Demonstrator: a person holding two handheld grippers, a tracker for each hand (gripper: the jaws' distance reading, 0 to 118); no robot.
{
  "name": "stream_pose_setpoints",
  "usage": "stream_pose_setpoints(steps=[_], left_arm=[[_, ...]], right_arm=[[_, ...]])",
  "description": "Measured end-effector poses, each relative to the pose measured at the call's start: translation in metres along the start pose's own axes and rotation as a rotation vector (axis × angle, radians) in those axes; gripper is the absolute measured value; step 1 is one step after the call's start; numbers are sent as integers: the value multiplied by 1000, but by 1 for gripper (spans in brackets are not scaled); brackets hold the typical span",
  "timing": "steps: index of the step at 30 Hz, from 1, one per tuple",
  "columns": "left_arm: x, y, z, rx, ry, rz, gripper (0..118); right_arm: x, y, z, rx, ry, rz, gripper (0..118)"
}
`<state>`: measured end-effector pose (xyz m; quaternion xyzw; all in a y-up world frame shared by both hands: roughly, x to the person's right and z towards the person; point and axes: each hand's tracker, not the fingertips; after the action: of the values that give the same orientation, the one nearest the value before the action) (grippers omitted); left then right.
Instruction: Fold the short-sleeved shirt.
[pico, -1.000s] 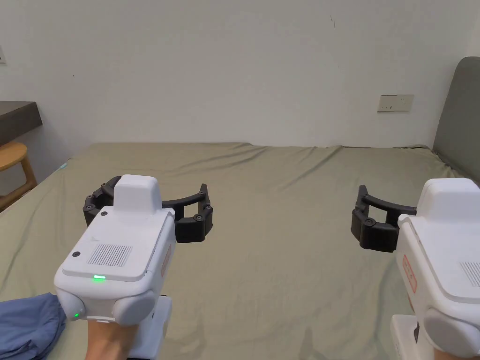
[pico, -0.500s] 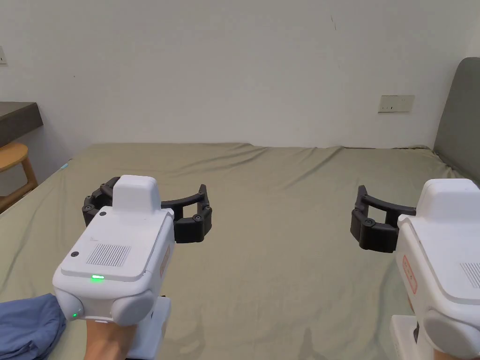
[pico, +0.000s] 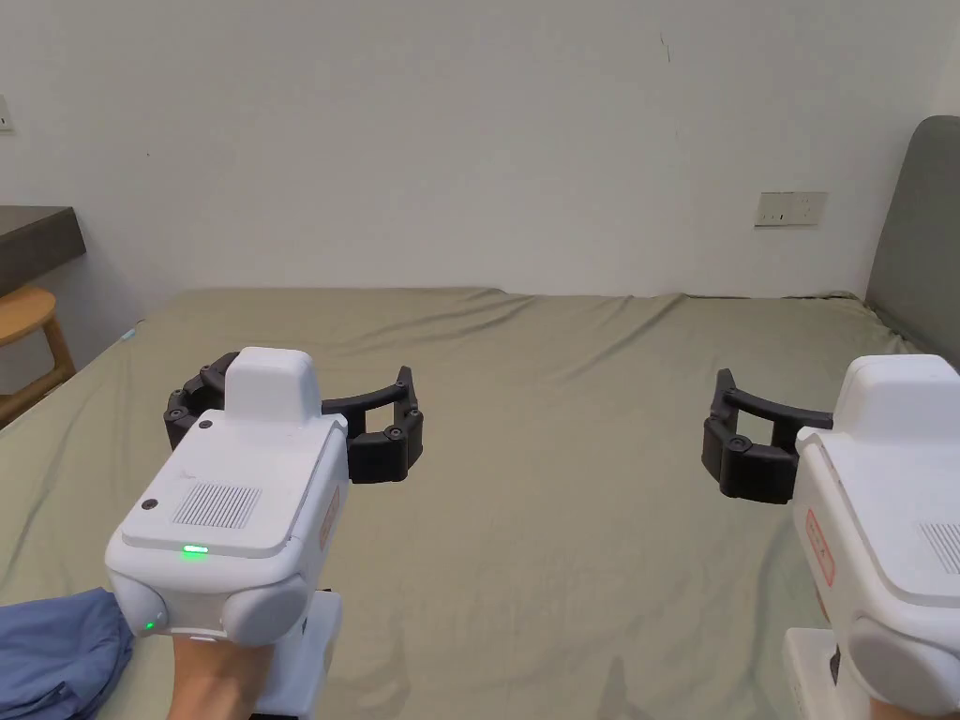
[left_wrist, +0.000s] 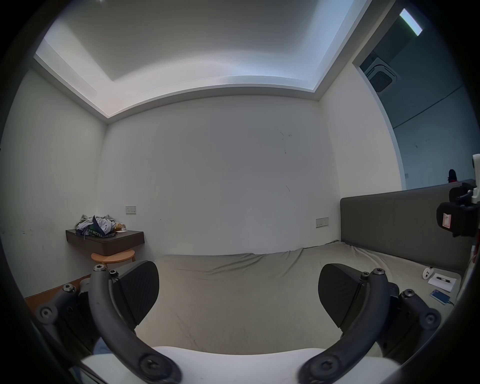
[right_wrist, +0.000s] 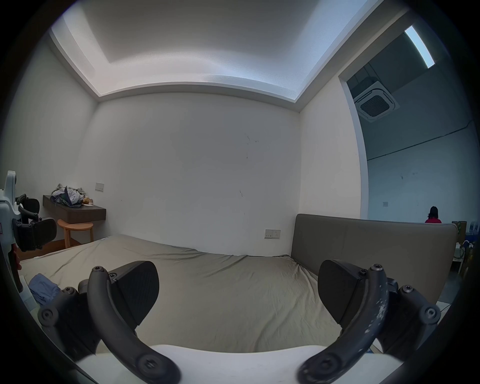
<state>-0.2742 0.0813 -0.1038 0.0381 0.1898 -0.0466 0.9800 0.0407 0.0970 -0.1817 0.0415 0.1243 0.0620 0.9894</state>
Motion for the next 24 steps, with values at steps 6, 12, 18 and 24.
stream_pose_setpoints(steps=[6,12,18,24], left_arm=[[-3,-1,0,-2,-3,8,118],[-3,-1,1,-6,-1,7,118],[-5,-1,2,-5,-3,8,118],[-8,0,3,-14,-7,19,118]], right_arm=[[1,0,0,0,0,-2,118],[1,0,1,1,3,0,118],[0,0,1,-16,14,-16,118],[0,3,-5,-153,25,-103,118]])
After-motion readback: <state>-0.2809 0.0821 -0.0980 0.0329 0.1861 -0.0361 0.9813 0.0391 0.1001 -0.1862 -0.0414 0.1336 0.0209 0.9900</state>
